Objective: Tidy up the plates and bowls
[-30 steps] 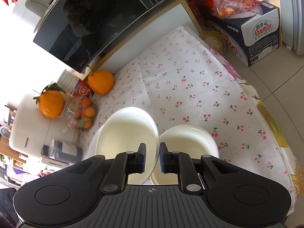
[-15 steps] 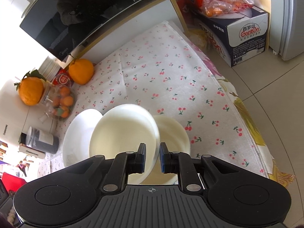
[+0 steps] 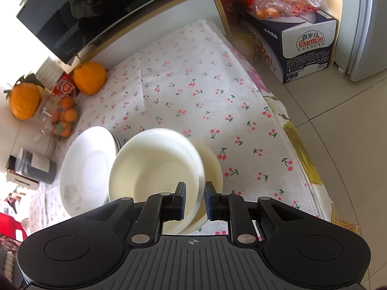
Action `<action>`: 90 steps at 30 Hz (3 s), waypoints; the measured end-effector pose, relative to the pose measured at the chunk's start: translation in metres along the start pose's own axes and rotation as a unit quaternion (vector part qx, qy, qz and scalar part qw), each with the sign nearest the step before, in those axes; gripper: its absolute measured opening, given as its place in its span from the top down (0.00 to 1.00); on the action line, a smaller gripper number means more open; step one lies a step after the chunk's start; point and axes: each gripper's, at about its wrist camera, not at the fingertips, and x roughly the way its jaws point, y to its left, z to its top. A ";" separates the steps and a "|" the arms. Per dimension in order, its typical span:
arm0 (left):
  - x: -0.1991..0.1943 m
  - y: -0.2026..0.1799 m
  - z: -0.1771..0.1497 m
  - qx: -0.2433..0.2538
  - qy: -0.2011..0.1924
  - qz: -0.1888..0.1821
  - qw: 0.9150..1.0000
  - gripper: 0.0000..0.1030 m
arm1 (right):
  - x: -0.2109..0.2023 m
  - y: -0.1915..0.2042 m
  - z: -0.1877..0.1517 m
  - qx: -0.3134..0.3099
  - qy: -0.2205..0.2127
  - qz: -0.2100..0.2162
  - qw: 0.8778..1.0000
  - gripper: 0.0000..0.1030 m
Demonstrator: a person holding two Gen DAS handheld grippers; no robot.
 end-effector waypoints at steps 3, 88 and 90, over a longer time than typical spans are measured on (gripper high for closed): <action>0.002 0.000 -0.001 0.002 0.004 0.002 1.000 0.85 | 0.002 0.000 0.000 -0.003 0.003 -0.004 1.000 0.82; 0.010 -0.013 -0.050 0.224 -0.081 -0.025 0.971 0.01 | -0.003 -0.021 -0.024 -0.180 -0.123 -0.012 0.976 0.09; 0.015 -0.013 -0.053 0.227 -0.083 -0.029 0.970 0.01 | 0.001 -0.025 -0.025 -0.168 -0.125 0.006 0.978 0.09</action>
